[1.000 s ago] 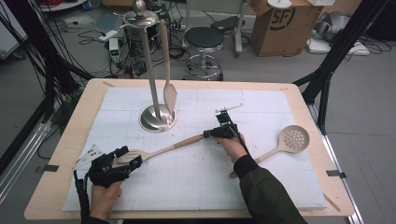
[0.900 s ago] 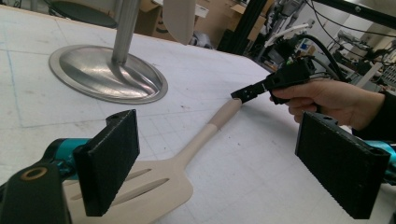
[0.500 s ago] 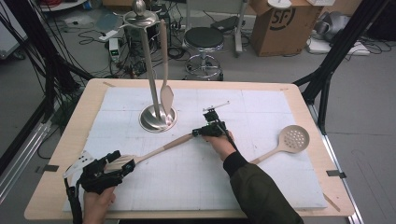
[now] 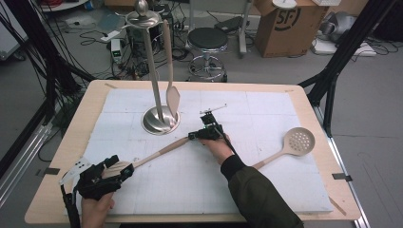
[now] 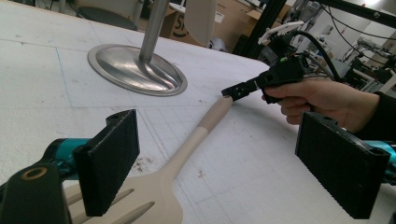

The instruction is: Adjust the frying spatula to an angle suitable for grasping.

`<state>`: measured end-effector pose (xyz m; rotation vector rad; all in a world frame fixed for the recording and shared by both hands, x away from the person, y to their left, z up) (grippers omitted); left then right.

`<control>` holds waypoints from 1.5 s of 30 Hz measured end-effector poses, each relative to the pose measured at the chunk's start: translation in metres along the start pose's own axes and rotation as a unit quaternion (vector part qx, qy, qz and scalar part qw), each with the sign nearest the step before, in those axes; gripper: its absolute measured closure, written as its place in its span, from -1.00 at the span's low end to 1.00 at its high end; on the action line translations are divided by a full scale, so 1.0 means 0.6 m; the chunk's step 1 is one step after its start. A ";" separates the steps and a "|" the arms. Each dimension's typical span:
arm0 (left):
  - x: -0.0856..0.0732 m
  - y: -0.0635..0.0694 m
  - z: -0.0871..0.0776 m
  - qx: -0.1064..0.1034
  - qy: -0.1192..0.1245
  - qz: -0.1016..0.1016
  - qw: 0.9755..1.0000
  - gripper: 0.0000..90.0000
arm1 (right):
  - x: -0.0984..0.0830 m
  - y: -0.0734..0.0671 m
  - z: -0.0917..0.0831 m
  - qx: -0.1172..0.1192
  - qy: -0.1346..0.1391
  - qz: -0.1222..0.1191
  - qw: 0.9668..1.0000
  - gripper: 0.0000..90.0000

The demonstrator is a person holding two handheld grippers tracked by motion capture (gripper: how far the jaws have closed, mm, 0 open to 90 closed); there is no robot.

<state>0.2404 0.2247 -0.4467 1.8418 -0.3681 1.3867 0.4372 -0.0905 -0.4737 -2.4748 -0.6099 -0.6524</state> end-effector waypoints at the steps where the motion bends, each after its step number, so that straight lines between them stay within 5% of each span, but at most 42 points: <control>1: 0.001 0.003 -0.001 -0.002 0.003 0.007 1.000 -0.66 | 0.000 0.000 0.000 0.000 0.002 -0.001 1.000 0.98; 5: 0.003 0.010 0.002 -0.008 -0.005 0.023 1.000 -0.66 | 0.000 0.004 -0.015 0.008 0.017 0.006 1.000 0.75; 9: 0.005 0.012 0.008 -0.008 -0.015 0.037 0.999 -0.66 | -0.001 0.012 -0.047 0.018 0.065 0.018 0.998 0.42; 16: 0.014 0.014 0.015 -0.013 -0.014 0.043 0.999 -0.66 | -0.023 0.017 -0.109 0.045 0.124 -0.004 0.991 -0.05; 21: 0.021 0.018 0.022 -0.025 -0.018 0.050 0.998 -0.66 | -0.050 0.018 -0.137 0.010 0.123 -0.034 0.992 -0.28; 31: 0.021 0.021 0.038 -0.015 -0.037 0.076 0.996 -0.66 | -0.083 0.028 -0.199 0.008 0.175 -0.060 0.983 -0.34; 37: 0.021 0.023 0.046 -0.022 -0.043 0.078 0.996 -0.69 | -0.124 0.052 -0.240 -0.008 0.226 -0.056 0.973 -0.43; 45: 0.021 0.024 0.060 -0.028 -0.051 0.084 0.995 -0.69 | -0.151 0.063 -0.266 -0.005 0.246 -0.054 0.968 -0.43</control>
Point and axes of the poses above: each handheld gripper's, and its own axes: z roughly forward along the jaws, x roughly out of its top, y roughly to its right, the point moved 3 cm from there along z, roughly forward along the jaws, and after that the axes turned 10 degrees about -x, right-handed, at the moved point
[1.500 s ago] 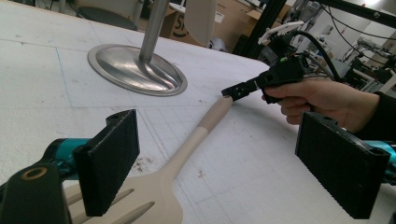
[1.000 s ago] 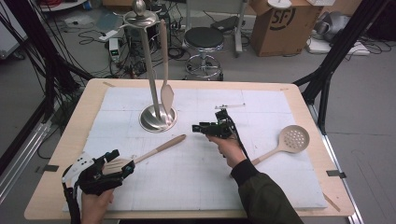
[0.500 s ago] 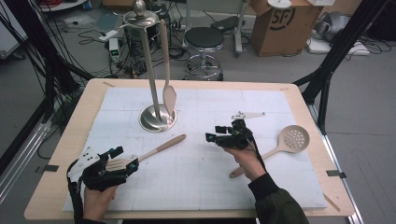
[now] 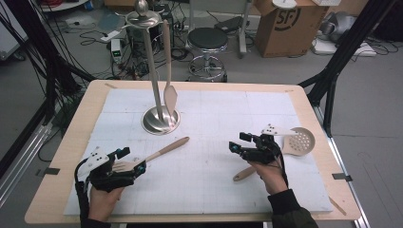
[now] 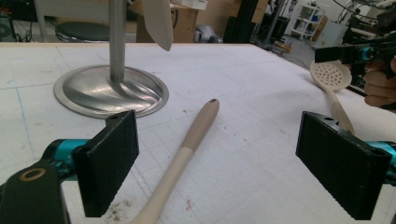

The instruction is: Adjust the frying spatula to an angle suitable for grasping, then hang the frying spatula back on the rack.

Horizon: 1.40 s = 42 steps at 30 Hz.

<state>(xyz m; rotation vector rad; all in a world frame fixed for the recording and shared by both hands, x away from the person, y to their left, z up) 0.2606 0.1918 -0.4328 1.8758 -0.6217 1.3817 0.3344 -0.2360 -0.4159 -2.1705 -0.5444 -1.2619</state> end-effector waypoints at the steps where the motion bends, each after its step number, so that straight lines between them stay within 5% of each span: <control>1: 0.000 0.000 0.001 -0.001 -0.001 0.000 1.000 -0.69 | -0.002 0.001 -0.002 -0.001 0.001 -0.001 1.000 -0.43; 21: 0.011 0.006 0.016 0.003 -0.009 0.015 1.000 -0.70 | -0.023 0.012 -0.016 -0.002 0.012 0.008 1.000 -0.46; 28: 0.036 -0.007 0.027 -0.007 -0.087 0.013 0.996 -0.70 | -0.020 0.019 -0.021 -0.005 0.022 0.016 1.000 -0.46; 32: 0.052 -0.030 0.033 -0.018 -0.106 -0.004 0.994 -0.68 | -0.020 0.022 -0.021 -0.007 0.021 0.018 1.000 -0.46; 35: 0.063 -0.041 0.039 -0.040 -0.132 -0.004 0.990 -0.48 | -0.020 0.022 -0.021 -0.009 0.020 0.018 1.000 -0.46; 36: 0.065 -0.043 0.043 -0.045 -0.150 -0.003 0.988 -0.34 | -0.020 0.022 -0.021 -0.010 0.019 0.019 1.000 -0.45; 40: 0.070 -0.052 0.060 -0.037 -0.216 0.013 0.976 -0.38 | -0.021 0.025 -0.020 -0.010 0.015 0.023 1.000 -0.44; 42: 0.072 -0.057 0.065 -0.039 -0.229 0.012 0.973 -0.38 | -0.022 0.025 -0.020 -0.008 0.014 0.022 1.000 -0.44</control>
Point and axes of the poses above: each handheld gripper's, and its own axes: z roughly forward along the jaws, x roughly out of its top, y roughly to its right, the point moved 3 cm from there along z, roughly forward along the jaws, and after that the axes turned 10 degrees about -x, right-handed, at the moved point
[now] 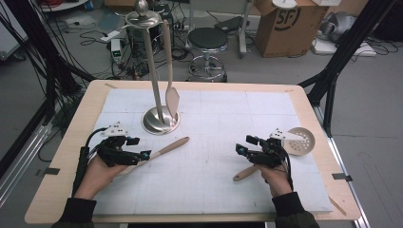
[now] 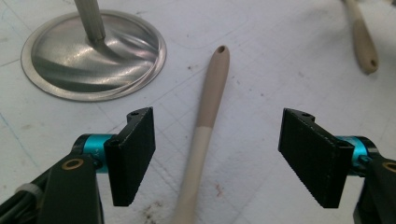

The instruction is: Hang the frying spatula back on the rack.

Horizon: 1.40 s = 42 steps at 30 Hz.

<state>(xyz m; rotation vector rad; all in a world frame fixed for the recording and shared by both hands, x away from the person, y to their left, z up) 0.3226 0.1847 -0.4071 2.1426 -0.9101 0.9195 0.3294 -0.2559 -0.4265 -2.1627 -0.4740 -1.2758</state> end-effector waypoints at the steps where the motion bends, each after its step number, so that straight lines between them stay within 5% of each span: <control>1: 0.002 -0.004 0.001 -0.006 -0.006 -0.003 1.000 -0.36 | 0.000 0.000 0.000 0.000 0.001 0.000 1.000 -0.44; 9: -0.011 -0.015 0.023 -0.018 -0.071 -0.007 0.997 -0.20 | 0.000 -0.002 -0.001 0.000 0.001 -0.001 1.000 -0.44; 18: -0.017 -0.036 0.035 -0.056 -0.091 -0.038 0.994 0.07 | 0.000 -0.002 0.000 -0.003 -0.001 -0.002 1.000 -0.44; 23: -0.009 -0.032 0.047 -0.039 -0.154 -0.011 0.987 0.16 | -0.001 -0.001 0.001 -0.005 0.000 -0.002 1.000 -0.43; 26: -0.007 -0.033 0.054 -0.053 -0.160 -0.020 0.986 0.19 | -0.001 -0.002 0.000 -0.005 -0.001 -0.002 1.000 -0.43; 34: -0.021 -0.041 0.073 -0.023 -0.233 -0.024 0.972 0.24 | 0.000 0.000 -0.001 -0.007 0.001 -0.001 1.000 -0.43; 40: -0.024 -0.034 0.078 -0.004 -0.242 0.011 0.970 0.37 | -0.001 -0.001 -0.001 -0.005 0.001 -0.001 1.000 -0.43; 42: -0.024 -0.025 0.082 0.008 -0.257 0.035 0.966 0.32 | -0.002 -0.002 0.001 -0.006 0.000 -0.001 1.000 -0.43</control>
Point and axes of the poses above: each handheld gripper's, and its own axes: z roughly forward along the jaws, x roughly out of its top, y roughly to its right, the point moved 3 cm from there along z, roughly forward along the jaws, and after that the axes turned 10 degrees about -x, right-handed, at the moved point
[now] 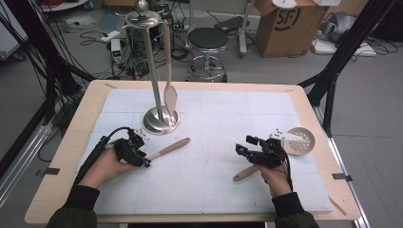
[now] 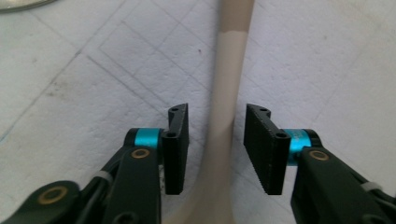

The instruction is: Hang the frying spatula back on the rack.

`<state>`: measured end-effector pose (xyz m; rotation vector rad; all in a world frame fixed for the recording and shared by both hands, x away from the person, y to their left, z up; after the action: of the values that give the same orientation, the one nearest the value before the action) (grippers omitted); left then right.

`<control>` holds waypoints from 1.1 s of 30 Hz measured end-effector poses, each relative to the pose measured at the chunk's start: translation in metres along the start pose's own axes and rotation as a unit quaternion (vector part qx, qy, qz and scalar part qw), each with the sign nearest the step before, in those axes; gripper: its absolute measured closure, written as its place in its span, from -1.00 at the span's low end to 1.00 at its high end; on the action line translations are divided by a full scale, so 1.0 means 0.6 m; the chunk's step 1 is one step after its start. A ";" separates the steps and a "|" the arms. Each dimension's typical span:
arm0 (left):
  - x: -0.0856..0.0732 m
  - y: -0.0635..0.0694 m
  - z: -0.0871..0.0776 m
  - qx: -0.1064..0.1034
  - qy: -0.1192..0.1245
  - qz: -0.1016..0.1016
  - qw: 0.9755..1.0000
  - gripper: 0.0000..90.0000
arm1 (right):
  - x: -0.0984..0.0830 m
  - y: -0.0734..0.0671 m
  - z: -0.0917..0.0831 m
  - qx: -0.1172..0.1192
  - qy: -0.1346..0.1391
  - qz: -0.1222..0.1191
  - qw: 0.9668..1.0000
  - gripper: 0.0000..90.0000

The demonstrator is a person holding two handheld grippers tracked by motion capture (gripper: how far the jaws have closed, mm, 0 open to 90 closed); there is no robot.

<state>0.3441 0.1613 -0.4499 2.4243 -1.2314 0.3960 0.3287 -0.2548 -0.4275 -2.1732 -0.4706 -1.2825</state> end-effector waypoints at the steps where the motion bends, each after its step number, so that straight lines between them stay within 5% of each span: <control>1: 0.002 0.003 0.001 0.008 -0.007 0.005 1.000 0.32 | 0.000 -0.001 0.001 0.000 0.000 -0.001 1.000 -0.43; 8: 0.006 0.006 0.002 0.009 -0.021 0.019 1.000 0.39 | 0.001 -0.003 0.002 0.002 0.004 -0.003 1.000 -0.42; 12: 0.008 0.011 0.003 0.002 -0.028 0.041 0.999 0.60 | 0.003 0.001 -0.002 0.005 0.013 0.005 1.000 -0.42; 17: 0.016 0.019 0.005 0.016 -0.061 0.063 0.996 0.73 | 0.003 0.003 -0.003 0.005 0.015 0.006 1.000 -0.42; 24: 0.019 0.028 0.008 0.043 -0.065 0.045 0.996 0.74 | 0.003 0.001 0.001 0.002 0.015 0.009 1.000 -0.42; 29: 0.026 0.013 0.008 0.005 -0.074 0.015 0.997 0.72 | 0.004 -0.002 0.003 0.005 0.015 0.011 1.000 -0.39; 33: 0.027 0.012 0.009 0.002 -0.077 0.013 0.997 0.72 | 0.005 -0.005 0.007 0.009 0.018 0.007 1.000 -0.38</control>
<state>0.3481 0.1435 -0.4464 2.4829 -1.3268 0.2223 0.3313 -0.2496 -0.4256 -2.1320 -0.4486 -1.3026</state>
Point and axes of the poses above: each handheld gripper's, and its own axes: z roughly forward along the jaws, x roughly out of its top, y roughly to its right, the point moved 3 cm from there along z, roughly forward along the jaws, and after that the axes turned 10 degrees about -x, right-handed, at the moved point
